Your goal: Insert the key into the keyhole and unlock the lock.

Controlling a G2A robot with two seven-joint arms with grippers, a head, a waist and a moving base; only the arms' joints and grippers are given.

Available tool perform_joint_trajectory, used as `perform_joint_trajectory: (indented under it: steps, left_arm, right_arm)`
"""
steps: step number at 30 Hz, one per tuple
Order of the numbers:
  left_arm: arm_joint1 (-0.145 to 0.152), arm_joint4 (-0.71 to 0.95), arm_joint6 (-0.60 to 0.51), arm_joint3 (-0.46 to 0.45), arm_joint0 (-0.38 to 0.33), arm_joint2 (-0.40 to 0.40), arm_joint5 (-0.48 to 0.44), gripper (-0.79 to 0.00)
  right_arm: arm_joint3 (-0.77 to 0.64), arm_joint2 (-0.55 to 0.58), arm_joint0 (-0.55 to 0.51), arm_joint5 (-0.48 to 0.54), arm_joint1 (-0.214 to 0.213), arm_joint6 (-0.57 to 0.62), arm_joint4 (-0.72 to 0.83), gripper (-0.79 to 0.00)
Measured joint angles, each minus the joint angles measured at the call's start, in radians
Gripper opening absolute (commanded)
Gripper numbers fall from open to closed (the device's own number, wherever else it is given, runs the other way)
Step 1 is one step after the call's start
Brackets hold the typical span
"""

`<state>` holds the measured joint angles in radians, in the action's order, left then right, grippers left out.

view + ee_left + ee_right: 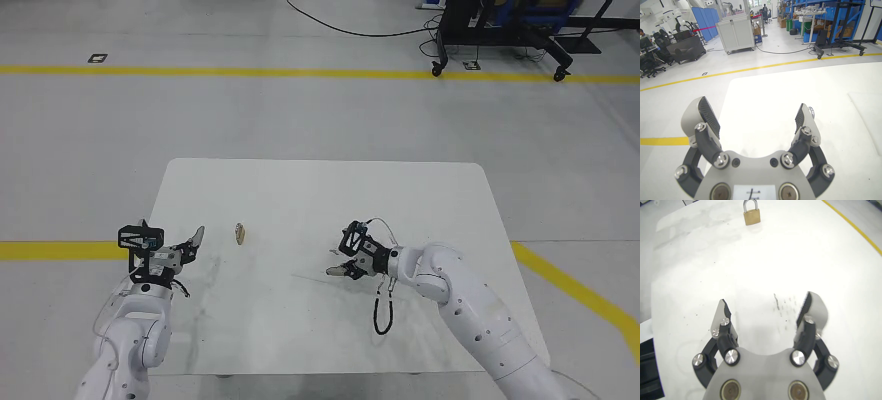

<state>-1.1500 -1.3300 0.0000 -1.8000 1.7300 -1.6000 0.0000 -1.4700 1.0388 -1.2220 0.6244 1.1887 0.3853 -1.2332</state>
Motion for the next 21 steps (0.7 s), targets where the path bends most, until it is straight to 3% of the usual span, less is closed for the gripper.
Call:
perform_joint_trajectory:
  steps: [3, 4, 6, 10, 21]
  left_arm:
    - [0.000, 0.000, 0.000, 0.000, 0.000, 0.000, 0.000, 0.000]
    - [0.000, 0.000, 0.000, 0.000, 0.000, 0.000, 0.000, 0.000]
    - [0.000, 0.000, 0.000, 0.000, 0.000, 0.000, 0.000, 0.000]
    - [0.000, 0.000, 0.000, 0.000, 0.000, 0.000, 0.000, 0.000]
    - [0.000, 0.000, 0.000, 0.000, 0.000, 0.000, 0.000, 0.000]
  right_arm:
    - [0.024, -0.029, 0.018, -0.018, 0.005, -0.020, -0.049, -0.305]
    - [0.035, -0.037, 0.027, -0.019, 0.007, -0.018, -0.055, -0.403]
    - [0.058, -0.054, 0.048, -0.017, 0.012, -0.013, -0.060, -0.483]
    - [0.088, -0.076, 0.078, -0.013, 0.019, -0.013, -0.059, -0.785]
    - [0.094, -0.072, 0.088, 0.032, 0.015, -0.062, -0.061, -0.785]
